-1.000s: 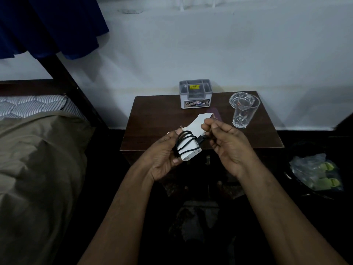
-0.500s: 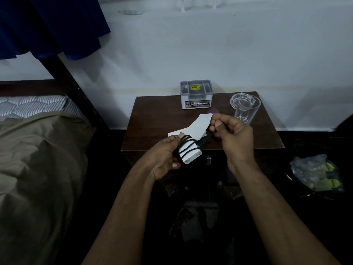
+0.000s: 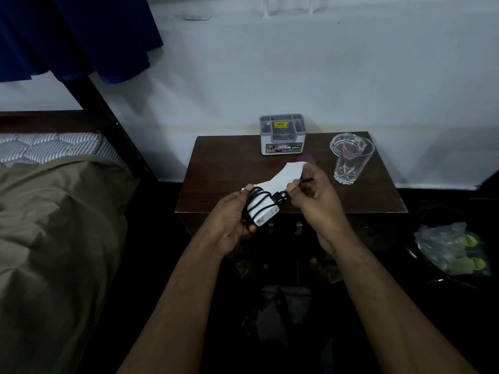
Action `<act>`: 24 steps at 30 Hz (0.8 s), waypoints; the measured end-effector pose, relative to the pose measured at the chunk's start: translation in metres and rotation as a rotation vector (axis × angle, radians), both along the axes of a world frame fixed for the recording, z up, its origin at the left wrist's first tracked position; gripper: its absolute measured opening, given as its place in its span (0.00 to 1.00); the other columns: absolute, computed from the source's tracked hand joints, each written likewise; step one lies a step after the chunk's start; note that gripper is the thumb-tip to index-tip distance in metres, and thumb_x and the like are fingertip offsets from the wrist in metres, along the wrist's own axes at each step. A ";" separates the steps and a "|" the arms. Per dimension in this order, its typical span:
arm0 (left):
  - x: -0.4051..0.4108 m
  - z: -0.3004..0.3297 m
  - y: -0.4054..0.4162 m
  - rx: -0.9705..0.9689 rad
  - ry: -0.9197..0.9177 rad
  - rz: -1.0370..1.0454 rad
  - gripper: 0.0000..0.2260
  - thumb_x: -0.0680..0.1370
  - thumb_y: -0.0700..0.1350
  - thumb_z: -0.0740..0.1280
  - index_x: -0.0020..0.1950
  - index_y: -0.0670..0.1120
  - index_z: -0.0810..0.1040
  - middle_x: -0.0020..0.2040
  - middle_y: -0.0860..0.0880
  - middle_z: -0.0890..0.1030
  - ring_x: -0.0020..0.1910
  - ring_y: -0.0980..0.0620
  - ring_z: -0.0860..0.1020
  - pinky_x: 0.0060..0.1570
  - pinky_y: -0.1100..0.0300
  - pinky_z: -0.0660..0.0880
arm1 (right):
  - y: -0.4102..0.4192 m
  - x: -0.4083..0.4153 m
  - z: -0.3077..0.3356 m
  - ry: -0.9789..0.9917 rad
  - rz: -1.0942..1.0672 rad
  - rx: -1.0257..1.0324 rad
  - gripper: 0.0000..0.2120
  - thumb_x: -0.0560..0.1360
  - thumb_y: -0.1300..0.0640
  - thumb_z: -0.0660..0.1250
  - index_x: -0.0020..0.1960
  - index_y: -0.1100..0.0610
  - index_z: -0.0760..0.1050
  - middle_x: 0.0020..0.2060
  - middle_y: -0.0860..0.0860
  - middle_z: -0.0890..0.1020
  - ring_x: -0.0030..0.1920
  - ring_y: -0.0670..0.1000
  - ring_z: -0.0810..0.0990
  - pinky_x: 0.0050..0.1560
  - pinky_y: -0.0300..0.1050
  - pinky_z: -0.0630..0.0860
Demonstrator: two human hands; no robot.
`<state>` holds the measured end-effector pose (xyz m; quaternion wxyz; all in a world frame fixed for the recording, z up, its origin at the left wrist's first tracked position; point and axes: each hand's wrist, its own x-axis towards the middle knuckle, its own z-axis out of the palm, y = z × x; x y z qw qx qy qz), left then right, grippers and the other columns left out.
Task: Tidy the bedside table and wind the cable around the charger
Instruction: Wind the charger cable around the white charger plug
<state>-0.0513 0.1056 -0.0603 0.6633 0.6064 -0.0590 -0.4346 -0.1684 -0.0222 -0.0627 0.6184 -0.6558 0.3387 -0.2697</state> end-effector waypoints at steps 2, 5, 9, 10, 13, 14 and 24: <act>-0.001 0.000 -0.001 -0.005 -0.001 -0.004 0.10 0.82 0.52 0.66 0.50 0.47 0.81 0.33 0.50 0.82 0.26 0.55 0.77 0.21 0.65 0.67 | 0.005 0.003 -0.001 0.046 0.030 0.003 0.15 0.79 0.56 0.69 0.65 0.52 0.77 0.56 0.52 0.83 0.58 0.53 0.83 0.66 0.57 0.77; -0.001 0.000 0.000 0.001 -0.012 -0.018 0.10 0.81 0.52 0.66 0.52 0.46 0.81 0.34 0.50 0.82 0.26 0.55 0.77 0.21 0.65 0.67 | 0.008 0.005 -0.001 0.053 -0.003 -0.025 0.11 0.79 0.55 0.69 0.61 0.56 0.81 0.53 0.51 0.85 0.57 0.53 0.84 0.65 0.57 0.77; 0.000 -0.002 0.001 0.027 -0.069 -0.061 0.09 0.79 0.53 0.69 0.49 0.48 0.83 0.36 0.50 0.84 0.28 0.55 0.78 0.23 0.65 0.67 | -0.002 0.001 -0.005 0.093 -0.072 0.002 0.11 0.78 0.63 0.69 0.59 0.55 0.80 0.45 0.50 0.87 0.47 0.47 0.86 0.55 0.51 0.82; -0.001 -0.003 0.002 0.037 -0.094 -0.076 0.09 0.79 0.53 0.70 0.47 0.49 0.84 0.37 0.50 0.84 0.28 0.55 0.78 0.23 0.65 0.67 | -0.003 0.000 -0.005 0.097 -0.067 0.006 0.13 0.77 0.65 0.68 0.61 0.55 0.77 0.43 0.50 0.87 0.44 0.45 0.86 0.51 0.48 0.81; -0.003 -0.004 0.003 0.044 -0.156 -0.113 0.08 0.77 0.53 0.72 0.48 0.49 0.85 0.37 0.50 0.84 0.28 0.55 0.78 0.23 0.65 0.66 | -0.003 -0.001 -0.008 0.120 -0.042 -0.082 0.20 0.78 0.68 0.65 0.67 0.56 0.67 0.45 0.50 0.88 0.40 0.44 0.86 0.50 0.47 0.80; -0.003 -0.004 0.003 0.045 -0.162 -0.114 0.09 0.77 0.53 0.72 0.49 0.48 0.85 0.37 0.50 0.84 0.27 0.55 0.78 0.23 0.65 0.66 | -0.003 -0.002 -0.008 0.144 -0.032 -0.139 0.22 0.79 0.67 0.64 0.70 0.56 0.65 0.47 0.50 0.88 0.41 0.44 0.86 0.52 0.47 0.81; -0.002 -0.002 -0.001 0.086 -0.125 -0.070 0.11 0.78 0.55 0.70 0.50 0.48 0.83 0.39 0.48 0.84 0.30 0.53 0.79 0.28 0.63 0.68 | 0.005 -0.009 0.016 0.181 0.290 -0.683 0.24 0.80 0.69 0.58 0.70 0.50 0.76 0.48 0.52 0.83 0.47 0.53 0.82 0.53 0.46 0.78</act>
